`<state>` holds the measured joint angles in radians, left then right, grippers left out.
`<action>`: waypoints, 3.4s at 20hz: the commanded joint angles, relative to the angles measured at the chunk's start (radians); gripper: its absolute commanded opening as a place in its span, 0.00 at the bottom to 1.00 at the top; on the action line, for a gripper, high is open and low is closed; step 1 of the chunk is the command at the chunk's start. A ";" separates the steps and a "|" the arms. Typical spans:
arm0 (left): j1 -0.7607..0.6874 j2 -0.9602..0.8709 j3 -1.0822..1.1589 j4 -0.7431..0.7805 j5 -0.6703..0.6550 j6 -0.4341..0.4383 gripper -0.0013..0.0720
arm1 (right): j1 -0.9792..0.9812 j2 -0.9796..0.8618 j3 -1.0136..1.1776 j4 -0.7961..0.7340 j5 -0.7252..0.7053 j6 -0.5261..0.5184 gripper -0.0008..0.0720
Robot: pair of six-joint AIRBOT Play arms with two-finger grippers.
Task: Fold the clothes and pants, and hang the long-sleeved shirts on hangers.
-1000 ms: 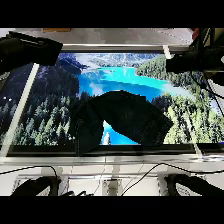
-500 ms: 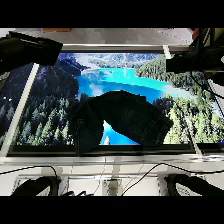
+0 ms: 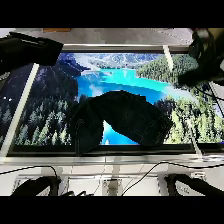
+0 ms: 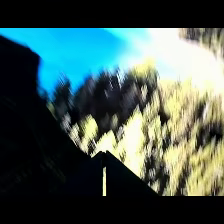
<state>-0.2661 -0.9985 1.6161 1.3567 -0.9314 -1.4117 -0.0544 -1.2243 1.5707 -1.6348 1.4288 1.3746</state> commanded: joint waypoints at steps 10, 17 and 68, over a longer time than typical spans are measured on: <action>0.000 -0.151 -0.003 0.091 -0.399 0.033 0.98 | -0.471 0.023 -0.765 0.489 -0.228 -0.525 0.59; 0.005 -0.172 -0.060 0.080 -0.444 0.106 0.96 | -0.391 -0.020 -0.765 0.564 -0.290 -0.683 0.64; 0.245 0.211 -1.374 -0.453 0.030 0.175 0.95 | -0.168 -0.105 -0.509 0.612 -0.158 -0.686 0.07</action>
<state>0.0040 -0.7338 0.2546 0.9165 -0.9703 -1.2476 -0.2234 -1.3304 1.0603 -1.0245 1.2709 0.6773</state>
